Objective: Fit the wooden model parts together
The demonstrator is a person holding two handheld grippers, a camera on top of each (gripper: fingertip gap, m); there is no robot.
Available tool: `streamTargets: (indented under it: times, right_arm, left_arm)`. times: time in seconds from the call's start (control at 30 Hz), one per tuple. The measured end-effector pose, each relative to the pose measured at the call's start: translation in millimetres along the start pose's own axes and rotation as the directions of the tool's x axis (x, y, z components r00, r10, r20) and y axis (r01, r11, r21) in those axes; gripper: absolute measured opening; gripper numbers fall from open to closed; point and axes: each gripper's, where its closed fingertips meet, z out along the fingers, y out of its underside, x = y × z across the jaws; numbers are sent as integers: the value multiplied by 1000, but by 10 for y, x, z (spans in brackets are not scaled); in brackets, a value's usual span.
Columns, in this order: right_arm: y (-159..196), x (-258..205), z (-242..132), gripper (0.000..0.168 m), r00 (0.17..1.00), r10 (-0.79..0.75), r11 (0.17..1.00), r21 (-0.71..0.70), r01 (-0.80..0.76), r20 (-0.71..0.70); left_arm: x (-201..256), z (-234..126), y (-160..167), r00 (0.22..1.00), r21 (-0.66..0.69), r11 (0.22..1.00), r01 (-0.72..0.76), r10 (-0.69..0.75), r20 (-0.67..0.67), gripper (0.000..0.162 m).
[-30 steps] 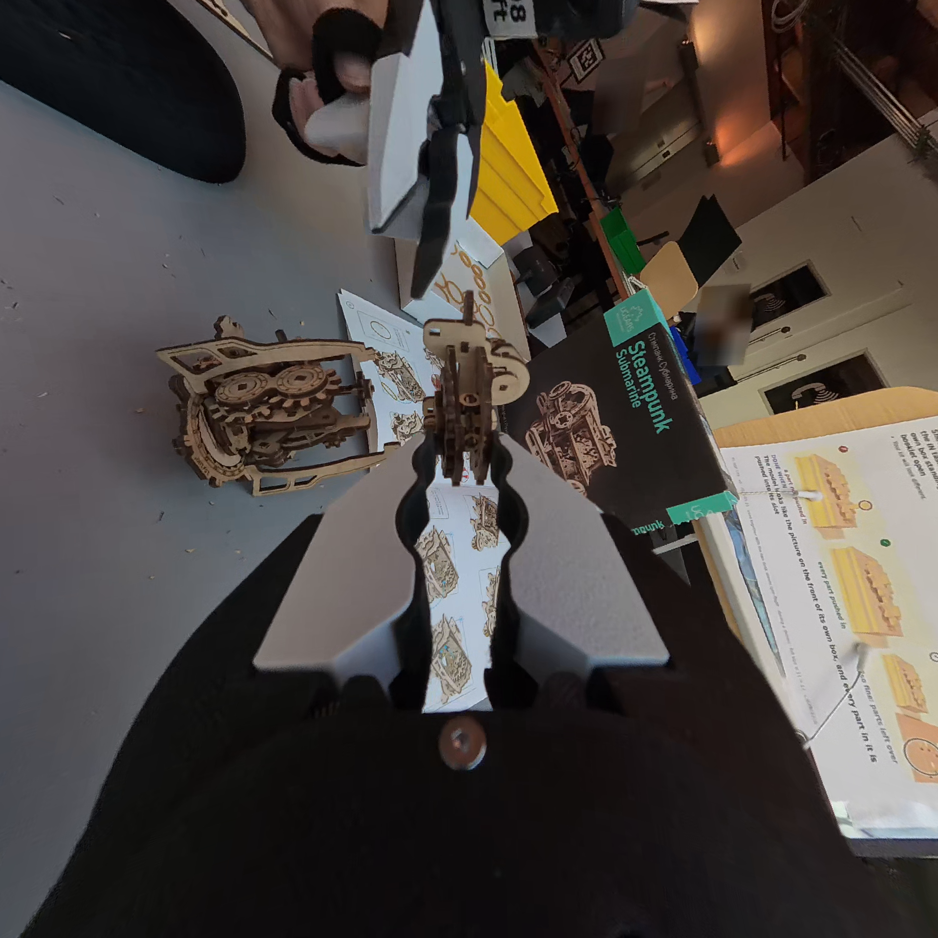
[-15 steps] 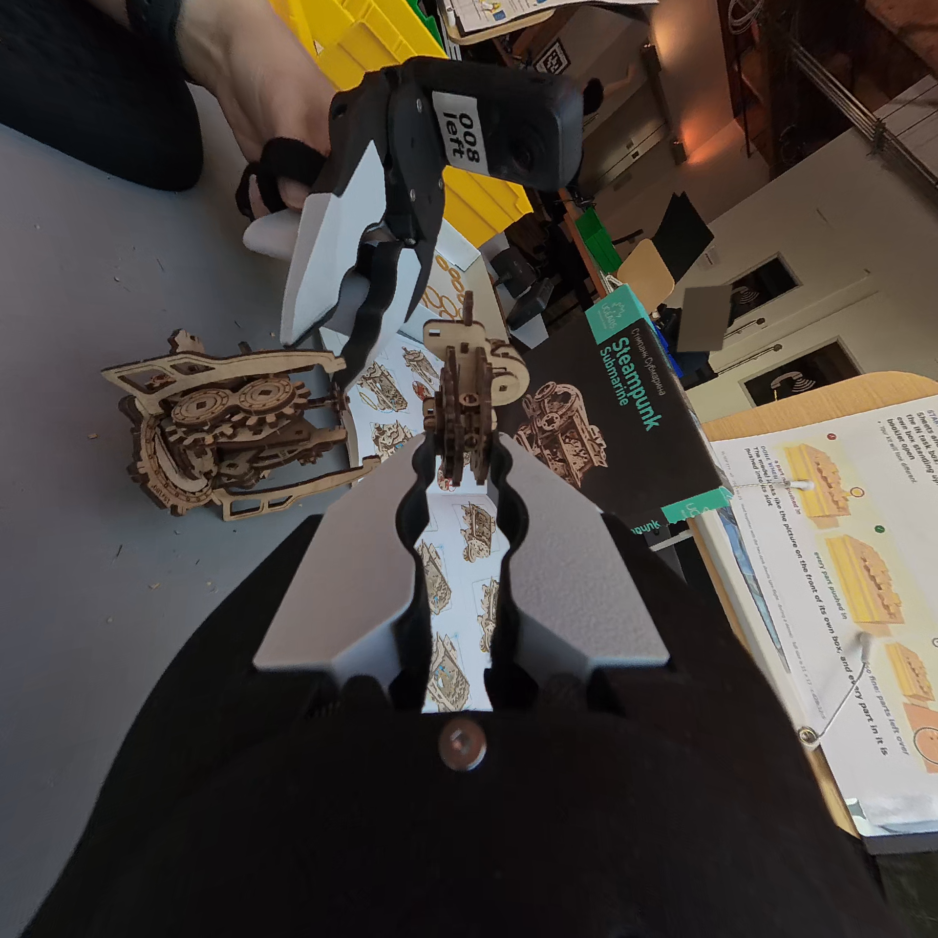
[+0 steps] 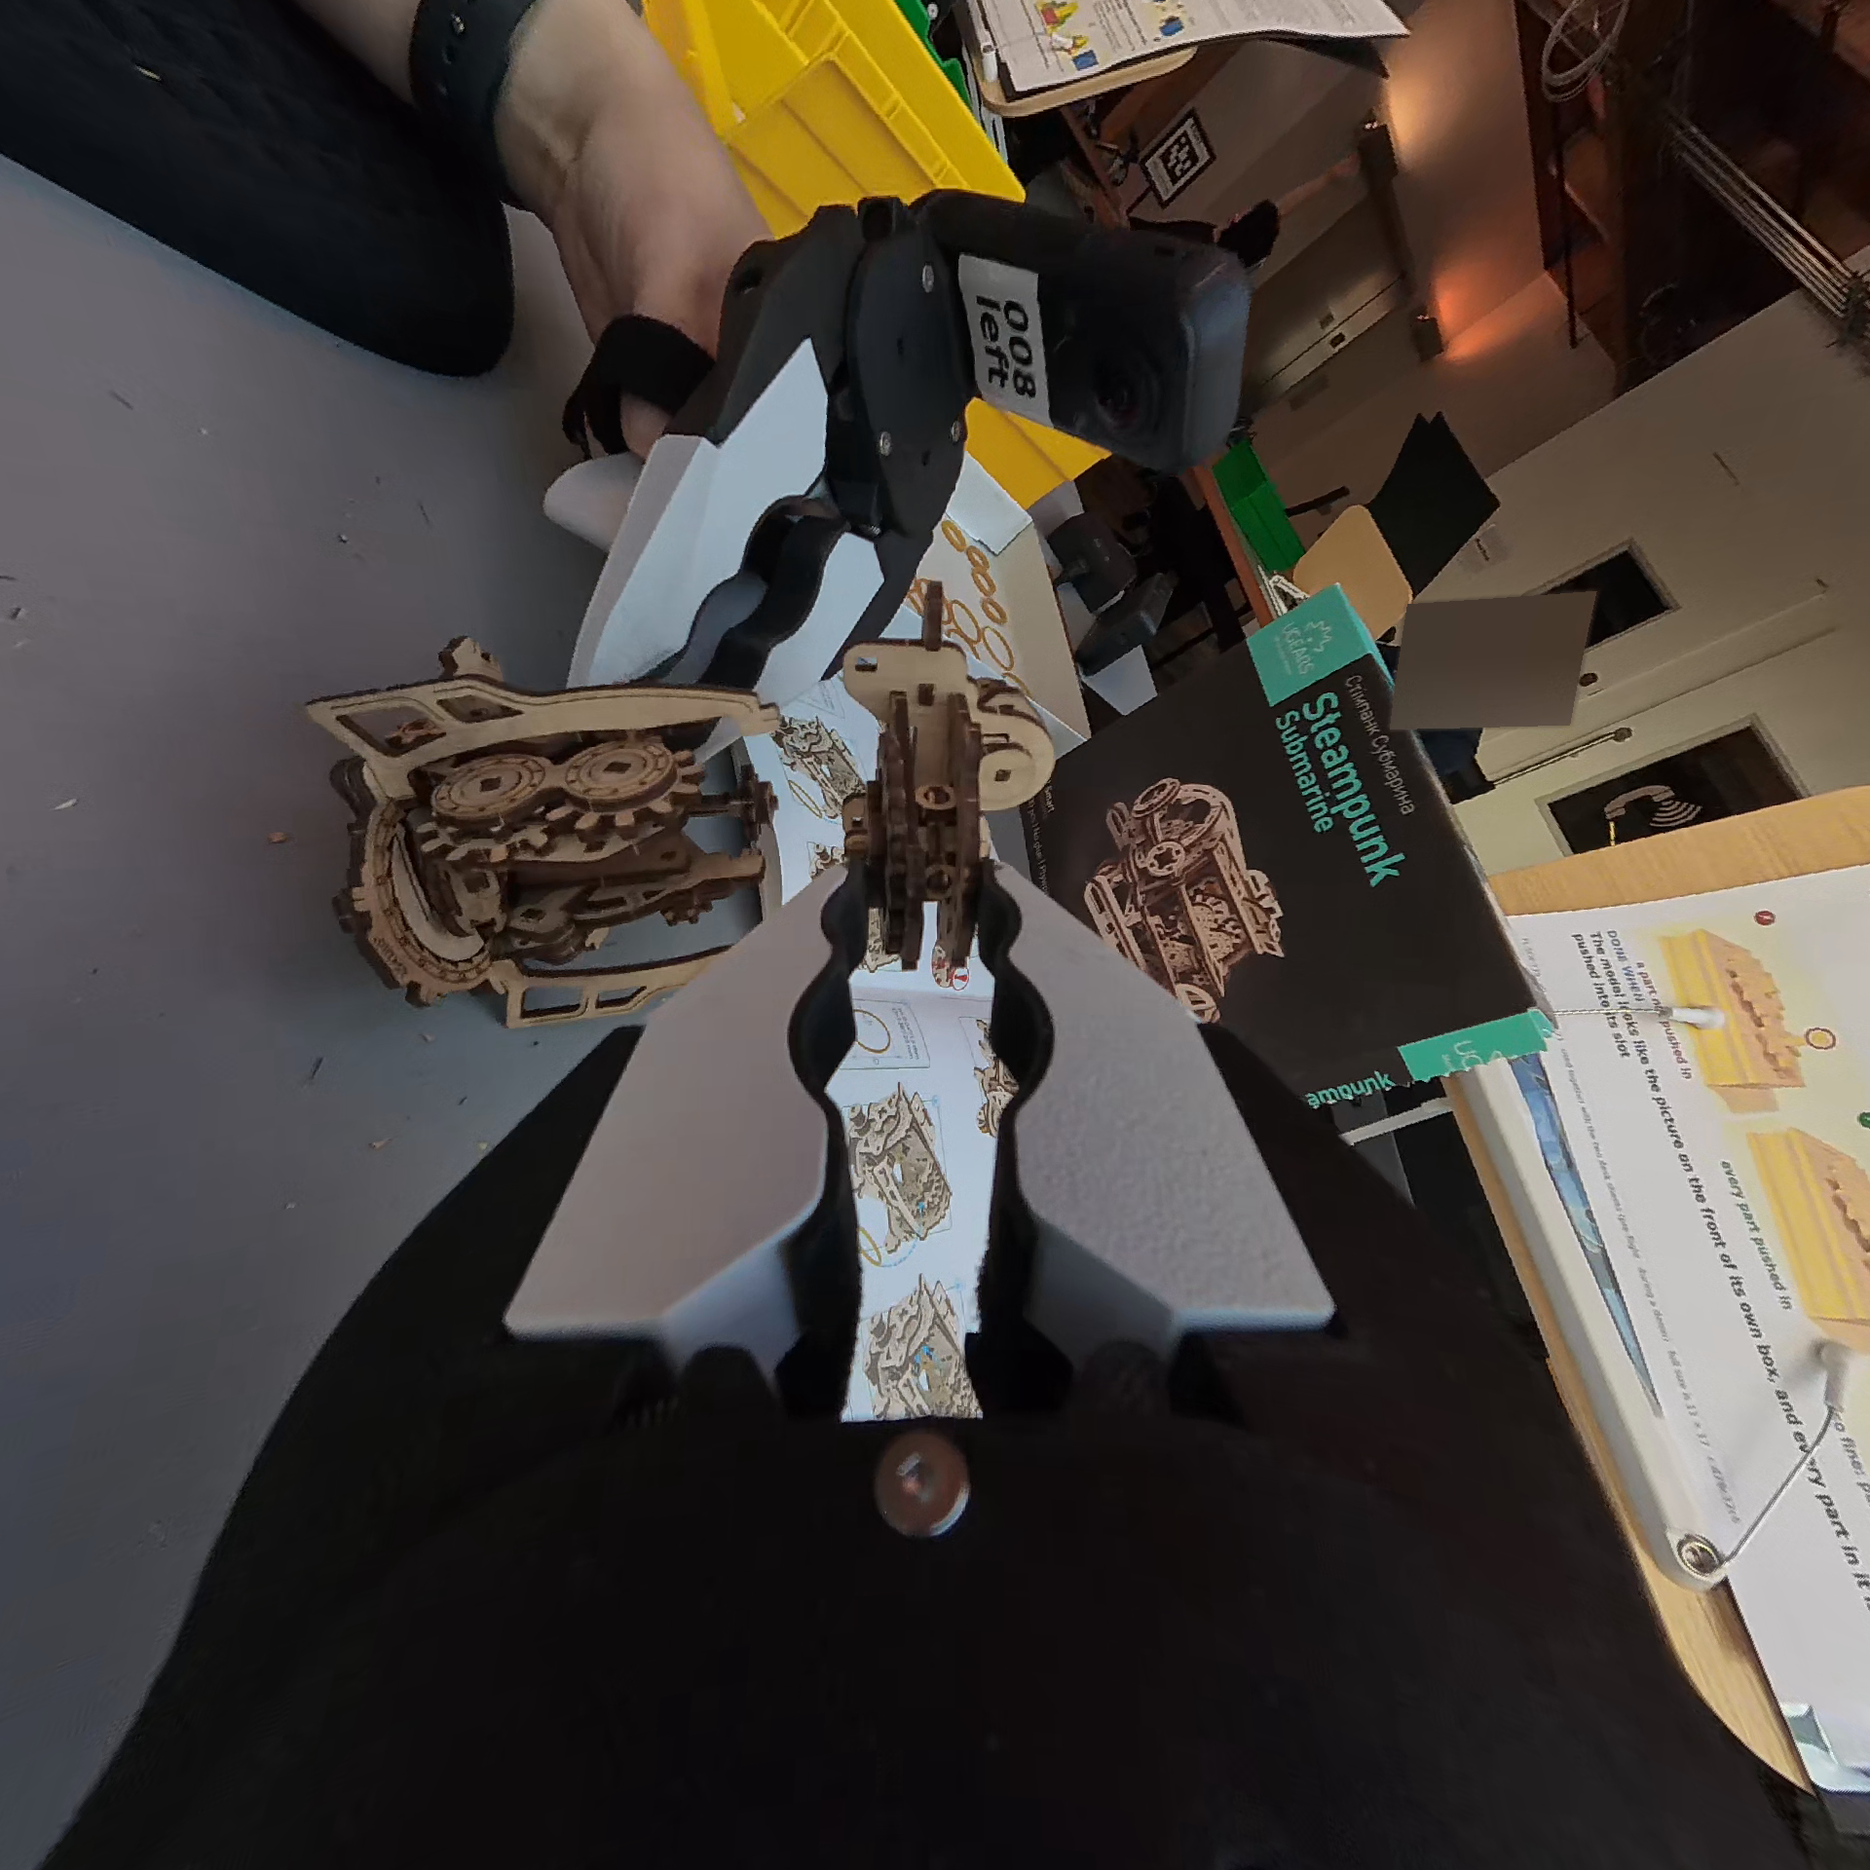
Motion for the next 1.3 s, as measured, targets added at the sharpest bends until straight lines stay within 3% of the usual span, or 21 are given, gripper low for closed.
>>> streamTargets:
  times: [0.07, 0.33, 0.5, 0.67, 0.87, 1.3]
  right_arm:
    - [7, 8, -8, 20, 1000, -6, 1000, 3, 6, -8]
    - [-65, 51, -67, 20, 997, -41, 998, 47, 43, -58]
    - [-138, 84, -121, 20, 979, -146, 985, 71, 157, -142]
    - [-267, -28, -150, 20, 912, -351, 924, 79, 374, -213]
    - [-288, -224, -107, 20, 886, -424, 887, 112, 448, -187]
    - [-304, -270, -9, 20, 858, -464, 856, 137, 498, -220]
  left_arm:
    - [2, -25, -24, 998, 11, 999, -53, 52, 34, 5]
    - [80, -120, -35, 929, 11, 956, -293, 282, 240, 3]
    - [80, -180, -37, 840, -48, 920, -388, 375, 391, 1]
    - [103, -215, 25, 725, -116, 862, -494, 482, 491, 1]
    - [129, -244, 90, 668, -153, 799, -582, 577, 470, 0]
    - [136, -294, 131, 669, -112, 763, -637, 619, 412, 0]
